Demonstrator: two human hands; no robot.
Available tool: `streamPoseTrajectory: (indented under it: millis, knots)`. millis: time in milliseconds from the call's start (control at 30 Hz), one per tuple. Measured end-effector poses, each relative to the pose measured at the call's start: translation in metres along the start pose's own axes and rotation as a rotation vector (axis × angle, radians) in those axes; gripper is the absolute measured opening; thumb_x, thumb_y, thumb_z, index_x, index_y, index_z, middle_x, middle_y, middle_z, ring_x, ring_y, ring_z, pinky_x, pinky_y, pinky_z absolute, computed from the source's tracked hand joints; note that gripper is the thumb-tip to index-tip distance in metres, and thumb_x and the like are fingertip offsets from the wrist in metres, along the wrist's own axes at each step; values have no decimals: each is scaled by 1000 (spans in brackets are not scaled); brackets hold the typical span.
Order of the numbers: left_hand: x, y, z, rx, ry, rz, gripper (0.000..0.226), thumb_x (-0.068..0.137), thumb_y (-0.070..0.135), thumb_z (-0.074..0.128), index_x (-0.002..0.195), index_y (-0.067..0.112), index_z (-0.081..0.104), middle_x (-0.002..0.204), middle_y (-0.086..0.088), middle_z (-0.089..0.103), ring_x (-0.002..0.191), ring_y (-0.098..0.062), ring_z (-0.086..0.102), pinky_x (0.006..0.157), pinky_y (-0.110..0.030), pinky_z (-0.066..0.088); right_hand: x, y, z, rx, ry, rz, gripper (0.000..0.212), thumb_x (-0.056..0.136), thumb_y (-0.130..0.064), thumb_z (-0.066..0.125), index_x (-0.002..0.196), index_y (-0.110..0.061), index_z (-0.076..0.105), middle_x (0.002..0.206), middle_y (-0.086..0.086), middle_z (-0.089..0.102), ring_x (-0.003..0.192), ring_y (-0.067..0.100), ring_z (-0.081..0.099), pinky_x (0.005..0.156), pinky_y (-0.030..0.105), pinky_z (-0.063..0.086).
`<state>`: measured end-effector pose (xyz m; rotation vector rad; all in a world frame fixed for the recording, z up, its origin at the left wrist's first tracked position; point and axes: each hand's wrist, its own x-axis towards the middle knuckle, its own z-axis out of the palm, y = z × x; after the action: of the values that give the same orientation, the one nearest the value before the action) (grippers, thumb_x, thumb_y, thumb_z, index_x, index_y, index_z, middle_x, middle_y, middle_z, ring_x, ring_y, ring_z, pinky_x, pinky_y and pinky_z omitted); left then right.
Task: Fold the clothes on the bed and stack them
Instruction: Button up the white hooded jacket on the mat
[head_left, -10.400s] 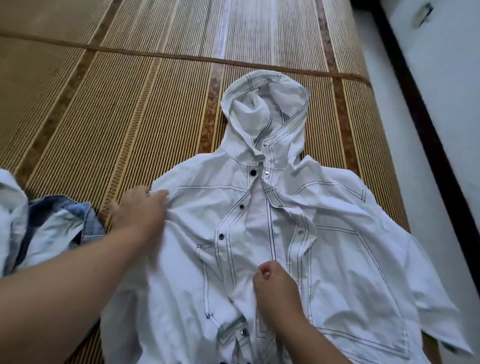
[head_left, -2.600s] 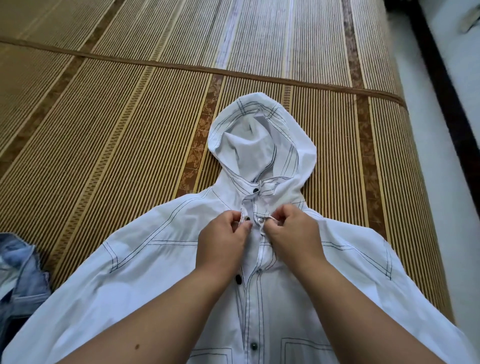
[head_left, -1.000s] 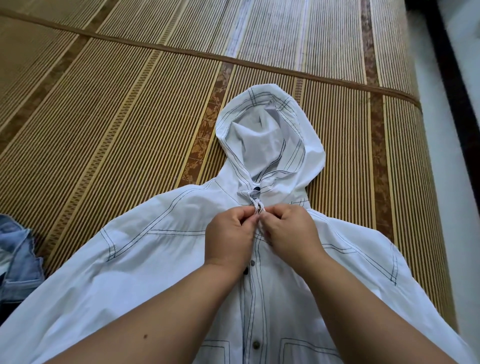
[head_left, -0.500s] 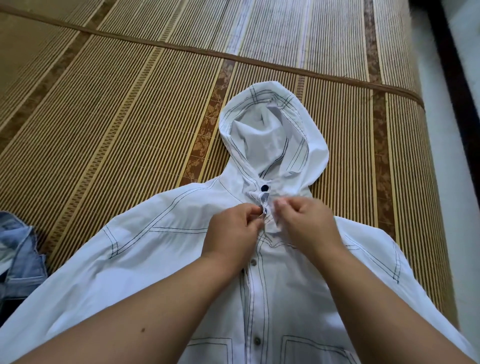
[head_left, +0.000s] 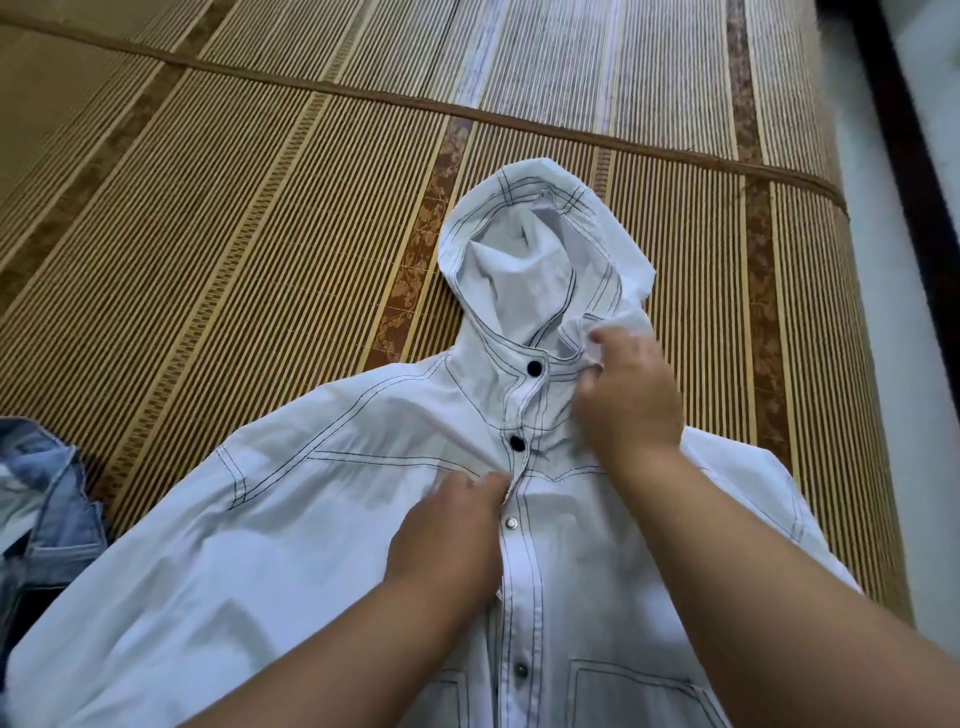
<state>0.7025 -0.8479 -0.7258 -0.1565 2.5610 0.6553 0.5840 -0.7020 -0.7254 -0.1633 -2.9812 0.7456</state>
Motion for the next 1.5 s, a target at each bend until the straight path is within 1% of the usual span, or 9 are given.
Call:
streamPoseTrajectory:
  millis: [133, 267, 400, 533, 967, 1133, 1233, 1367, 1500]
  knots:
    - [-10, -4, 6, 33, -31, 35, 68, 86, 21, 48, 142, 48, 21, 94, 7, 24, 103, -19, 39, 66, -28, 32, -14, -4, 11, -183, -429, -130, 45, 95, -39, 45, 140, -34, 41, 143, 6, 40, 126, 33, 36, 101, 44, 35]
    - [-11, -5, 6, -136, 42, -16, 54, 85, 25, 49, 136, 41, 41, 107, 5, 41, 107, -19, 49, 77, -28, 43, 1, -2, 0, 90, -454, -21, 50, 100, -29, 44, 148, -29, 33, 158, 3, 22, 143, 24, 23, 115, 40, 25]
    - [-17, -12, -1, -277, 102, -120, 25, 82, 28, 58, 106, 31, 59, 97, 9, 64, 92, -15, 59, 74, -25, 45, -58, -2, -17, 106, -220, -45, 40, 89, -14, 59, 128, -16, 58, 123, 10, 56, 112, 26, 53, 90, 32, 40]
    - [-21, -19, -1, -388, 119, -219, 8, 77, 29, 65, 80, 23, 68, 73, 10, 67, 77, -11, 62, 64, -23, 43, -129, -1, -9, 3, -370, 134, 33, 81, -44, 67, 104, -21, 65, 98, 1, 60, 95, 20, 58, 75, 29, 40]
    - [-32, -20, 16, -749, 141, -263, 17, 81, 20, 73, 98, 17, 72, 81, -2, 73, 65, -16, 61, 75, -36, 55, -155, -13, -1, 103, -331, 357, 30, 82, -32, 64, 59, -20, 47, 72, 0, 61, 72, 20, 57, 56, 26, 32]
    - [-38, -9, 21, -756, 139, -195, 17, 81, 19, 71, 98, 20, 71, 80, 7, 73, 72, -9, 68, 72, -28, 53, -178, -7, -9, 301, -162, 431, 14, 76, -17, 67, 74, -23, 55, 66, -11, 54, 65, 10, 51, 54, 16, 33]
    - [-43, -8, 27, -759, 161, -183, 13, 81, 21, 71, 94, 22, 72, 78, 9, 72, 73, -6, 67, 70, -22, 51, -180, -6, -9, 459, -178, 502, 36, 76, -17, 74, 104, -30, 55, 76, -12, 54, 71, 6, 53, 58, 15, 32]
    - [-48, -11, 31, -760, 179, -135, 6, 80, 23, 70, 75, 26, 71, 59, 17, 66, 56, 7, 59, 52, -7, 38, -177, -7, -5, 519, -185, 476, 20, 78, -31, 75, 94, -32, 64, 75, -16, 63, 72, -2, 59, 61, 11, 38]
    - [-49, -11, 32, -764, 165, -120, 10, 81, 22, 69, 74, 29, 72, 70, 13, 71, 68, -1, 66, 64, -19, 48, -182, -7, -1, 383, -164, 432, 16, 84, -29, 68, 96, -21, 75, 94, 1, 71, 92, 17, 62, 72, 22, 38]
